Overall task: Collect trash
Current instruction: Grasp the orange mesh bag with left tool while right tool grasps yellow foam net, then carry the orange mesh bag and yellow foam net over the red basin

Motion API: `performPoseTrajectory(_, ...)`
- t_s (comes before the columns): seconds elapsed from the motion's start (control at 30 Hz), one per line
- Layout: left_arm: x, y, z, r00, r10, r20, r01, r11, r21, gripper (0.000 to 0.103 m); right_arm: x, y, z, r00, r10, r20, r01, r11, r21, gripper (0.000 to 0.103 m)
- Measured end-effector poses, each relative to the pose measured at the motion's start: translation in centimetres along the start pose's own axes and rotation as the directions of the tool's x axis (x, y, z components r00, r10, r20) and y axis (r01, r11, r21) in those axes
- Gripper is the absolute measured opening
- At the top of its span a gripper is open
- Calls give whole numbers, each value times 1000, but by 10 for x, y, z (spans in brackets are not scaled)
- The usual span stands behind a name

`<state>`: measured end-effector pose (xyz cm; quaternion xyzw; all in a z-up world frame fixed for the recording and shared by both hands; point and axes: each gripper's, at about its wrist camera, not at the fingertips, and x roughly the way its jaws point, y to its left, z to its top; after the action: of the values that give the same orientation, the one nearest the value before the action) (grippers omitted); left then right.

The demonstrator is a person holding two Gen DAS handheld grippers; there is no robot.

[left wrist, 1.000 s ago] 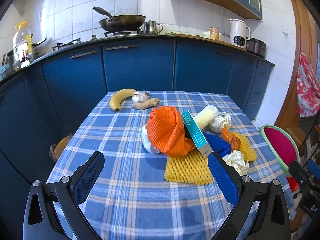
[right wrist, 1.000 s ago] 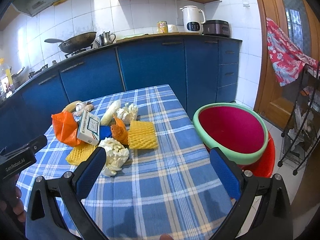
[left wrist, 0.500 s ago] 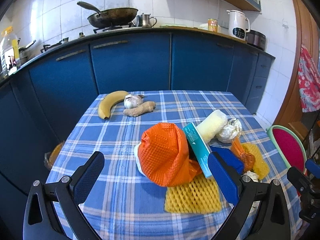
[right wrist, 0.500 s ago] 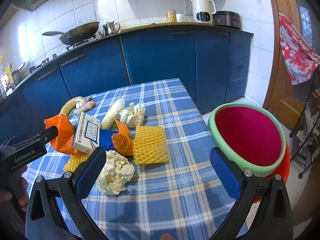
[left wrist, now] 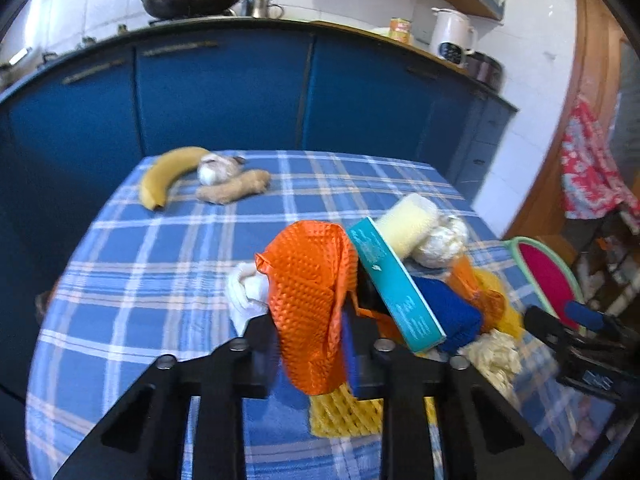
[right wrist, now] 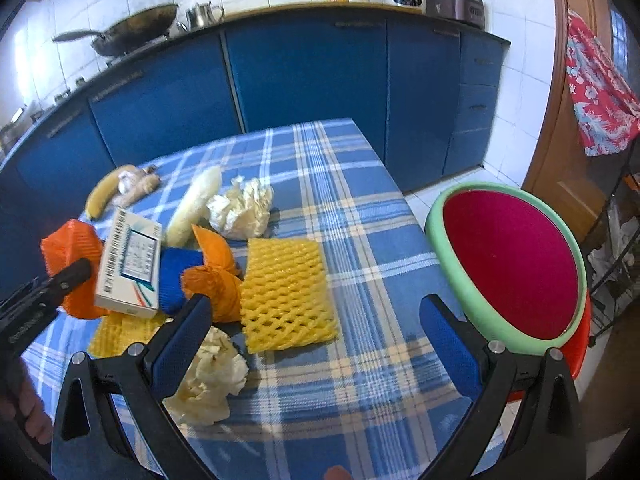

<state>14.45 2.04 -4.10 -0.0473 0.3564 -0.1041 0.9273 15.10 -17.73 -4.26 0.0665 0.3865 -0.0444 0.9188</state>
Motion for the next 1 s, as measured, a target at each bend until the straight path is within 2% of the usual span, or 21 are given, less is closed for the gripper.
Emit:
performPoseTrajectory(0.13, -8, 11, -3, 997, -71, 18, 72, 997, -13, 14, 12, 4, 4, 999, -27, -43, 27, 1000, 2, 101)
performPoseTrajectory(0.27, -12, 20, -2, 993, -113, 28, 114, 993, -20, 13, 20, 10, 5, 994, -80, -71, 80, 997, -7, 93)
performPoseTrajectory(0.43, -16, 27, -1, 986, -162, 43, 163, 986, -27, 13, 31, 14, 0, 989, -80, -124, 83, 996, 24, 80)
performPoseTrajectory(0.5, -18, 29, -1, 984, -174, 49, 175, 984, -32, 12, 33, 15, -3, 988, -75, -136, 79, 997, 26, 65)
performPoseTrajectory(0.63, -30, 29, 0, 983, -169, 71, 172, 984, -38, 12, 36, 10, -4, 986, -49, -157, 58, 997, 51, 42)
performPoseTrajectory(0.67, -34, 29, 0, 983, -163, 78, 167, 985, -39, 12, 35, 8, -5, 987, -44, -155, 53, 997, 57, 32)
performPoseTrajectory(0.73, -41, 29, 1, 985, -151, 89, 155, 987, -41, 12, 32, 3, -6, 989, -24, -144, 35, 997, 74, 25)
performPoseTrajectory(0.77, -46, 29, 1, 985, -144, 96, 148, 988, -44, 12, 30, 3, -6, 990, -19, -141, 29, 997, 73, 18)
performPoseTrajectory(0.87, -59, 27, 2, 985, -130, 112, 136, 989, -49, 12, 24, -1, -8, 992, -10, -122, 17, 998, 59, 9)
performPoseTrajectory(1.0, -77, 22, 5, 985, -102, 136, 109, 993, -45, 12, 14, -7, -9, 995, 34, -93, -27, 997, 76, 7)
